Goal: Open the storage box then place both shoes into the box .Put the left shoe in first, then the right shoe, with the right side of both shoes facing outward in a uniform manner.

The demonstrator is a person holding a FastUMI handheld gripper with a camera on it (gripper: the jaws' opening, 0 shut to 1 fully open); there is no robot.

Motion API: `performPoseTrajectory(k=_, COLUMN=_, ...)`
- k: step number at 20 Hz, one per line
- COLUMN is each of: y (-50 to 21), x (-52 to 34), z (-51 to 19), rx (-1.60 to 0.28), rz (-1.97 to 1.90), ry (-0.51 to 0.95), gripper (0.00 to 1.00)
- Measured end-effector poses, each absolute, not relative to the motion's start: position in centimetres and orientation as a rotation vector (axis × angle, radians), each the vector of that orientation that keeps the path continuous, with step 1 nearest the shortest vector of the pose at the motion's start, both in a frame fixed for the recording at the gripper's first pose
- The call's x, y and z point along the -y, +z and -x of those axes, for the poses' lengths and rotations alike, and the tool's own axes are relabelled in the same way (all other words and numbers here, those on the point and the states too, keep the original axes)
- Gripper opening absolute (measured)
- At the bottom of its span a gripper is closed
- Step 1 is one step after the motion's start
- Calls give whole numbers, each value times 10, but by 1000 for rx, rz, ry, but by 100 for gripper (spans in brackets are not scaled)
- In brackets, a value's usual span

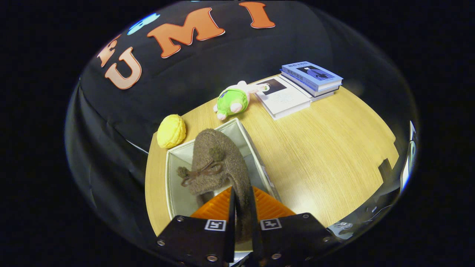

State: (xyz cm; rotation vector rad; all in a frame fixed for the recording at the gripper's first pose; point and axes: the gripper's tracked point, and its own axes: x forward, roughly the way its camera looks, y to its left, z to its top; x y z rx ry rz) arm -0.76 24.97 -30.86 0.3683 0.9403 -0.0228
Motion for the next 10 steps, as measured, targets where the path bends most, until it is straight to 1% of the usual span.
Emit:
performPoseTrajectory(k=1, y=-302, x=-247, z=5, rx=-923, rz=-357, ry=-25, gripper=35)
performPoseTrajectory(k=2, y=-297, x=-245, z=3, rx=-908, rz=-344, ry=-22, gripper=43)
performPoseTrajectory(k=3, y=-293, x=-241, z=1, rx=-896, rz=-330, ry=-23, gripper=66)
performPoseTrajectory(k=5, y=-283, x=-236, z=-1, rx=-867, rz=-307, ry=-25, gripper=91)
performPoseTrajectory(k=7, y=-271, x=-232, z=-4, rx=-836, rz=-282, ry=-21, gripper=99)
performPoseTrajectory(k=10, y=-254, x=-222, z=-11, rx=-787, rz=-245, ry=-11, gripper=99)
